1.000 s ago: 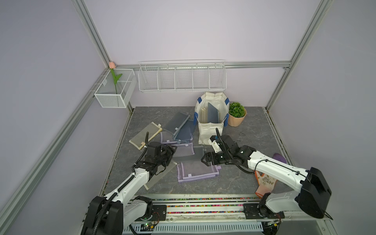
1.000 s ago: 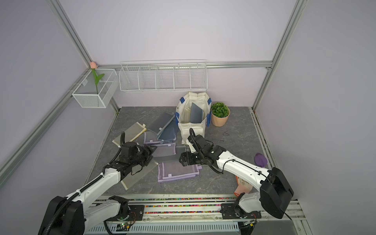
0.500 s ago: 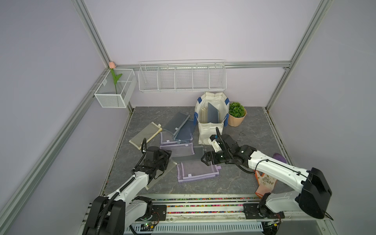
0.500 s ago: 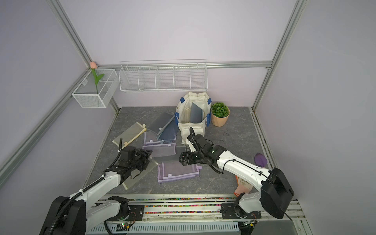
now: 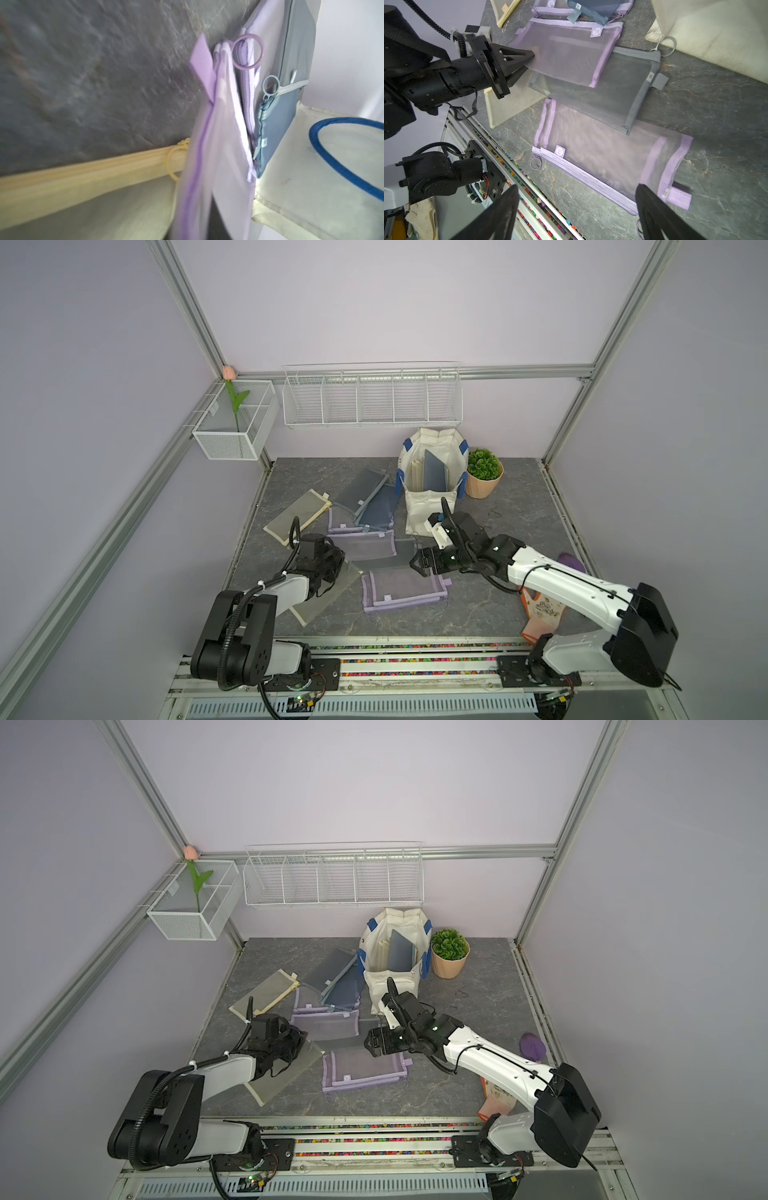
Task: Put the pencil pouch into the canvas bag
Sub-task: Pick up the pencil pouch.
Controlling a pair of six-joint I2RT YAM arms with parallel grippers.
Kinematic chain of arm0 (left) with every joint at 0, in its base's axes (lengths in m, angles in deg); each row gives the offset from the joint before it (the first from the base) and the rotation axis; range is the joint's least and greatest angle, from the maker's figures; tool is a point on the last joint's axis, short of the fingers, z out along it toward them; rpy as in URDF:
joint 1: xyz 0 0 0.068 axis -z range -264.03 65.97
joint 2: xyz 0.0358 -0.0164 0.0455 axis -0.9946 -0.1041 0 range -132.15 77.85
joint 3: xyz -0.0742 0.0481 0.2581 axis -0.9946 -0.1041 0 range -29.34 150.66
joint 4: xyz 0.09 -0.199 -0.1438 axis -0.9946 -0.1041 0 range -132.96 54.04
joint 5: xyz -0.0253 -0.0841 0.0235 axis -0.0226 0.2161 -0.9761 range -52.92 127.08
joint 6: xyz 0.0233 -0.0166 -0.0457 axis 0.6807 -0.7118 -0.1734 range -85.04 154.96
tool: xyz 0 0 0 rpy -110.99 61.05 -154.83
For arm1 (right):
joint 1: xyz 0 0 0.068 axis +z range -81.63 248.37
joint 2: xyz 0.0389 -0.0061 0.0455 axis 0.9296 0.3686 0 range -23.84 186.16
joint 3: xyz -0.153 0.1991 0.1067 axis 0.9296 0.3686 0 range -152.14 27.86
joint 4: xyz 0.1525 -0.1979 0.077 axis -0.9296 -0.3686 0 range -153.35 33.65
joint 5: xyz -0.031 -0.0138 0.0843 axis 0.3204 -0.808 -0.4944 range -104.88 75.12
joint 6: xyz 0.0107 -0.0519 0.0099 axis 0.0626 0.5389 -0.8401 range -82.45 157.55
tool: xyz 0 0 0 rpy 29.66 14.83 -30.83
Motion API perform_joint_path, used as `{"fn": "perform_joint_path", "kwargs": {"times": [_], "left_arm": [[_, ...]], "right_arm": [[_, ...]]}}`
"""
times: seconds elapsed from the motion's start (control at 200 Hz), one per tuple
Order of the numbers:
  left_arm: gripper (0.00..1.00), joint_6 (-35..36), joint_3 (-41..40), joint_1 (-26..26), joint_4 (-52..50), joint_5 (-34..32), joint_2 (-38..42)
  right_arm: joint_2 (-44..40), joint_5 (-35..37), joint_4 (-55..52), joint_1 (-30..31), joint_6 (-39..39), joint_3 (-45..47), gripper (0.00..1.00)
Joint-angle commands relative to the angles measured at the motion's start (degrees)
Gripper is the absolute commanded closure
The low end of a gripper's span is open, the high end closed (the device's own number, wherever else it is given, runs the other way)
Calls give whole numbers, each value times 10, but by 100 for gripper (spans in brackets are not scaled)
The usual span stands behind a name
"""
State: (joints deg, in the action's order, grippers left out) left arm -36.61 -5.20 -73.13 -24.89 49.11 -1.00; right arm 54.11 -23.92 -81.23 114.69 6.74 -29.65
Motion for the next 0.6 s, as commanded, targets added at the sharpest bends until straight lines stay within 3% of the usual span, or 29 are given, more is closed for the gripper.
{"fn": "perform_joint_path", "kwargs": {"times": [0.0,0.29,0.595], "left_arm": [[100,10,13,-3,0,-8,24],[100,147,112,6,-256,-46,183],[100,269,167,69,-174,65,253]], "right_arm": [[-28,6,-9,2,1,8,11],[-57,11,-32,1,-7,-18,11],[-39,-51,-100,-55,-40,-201,11]]}}
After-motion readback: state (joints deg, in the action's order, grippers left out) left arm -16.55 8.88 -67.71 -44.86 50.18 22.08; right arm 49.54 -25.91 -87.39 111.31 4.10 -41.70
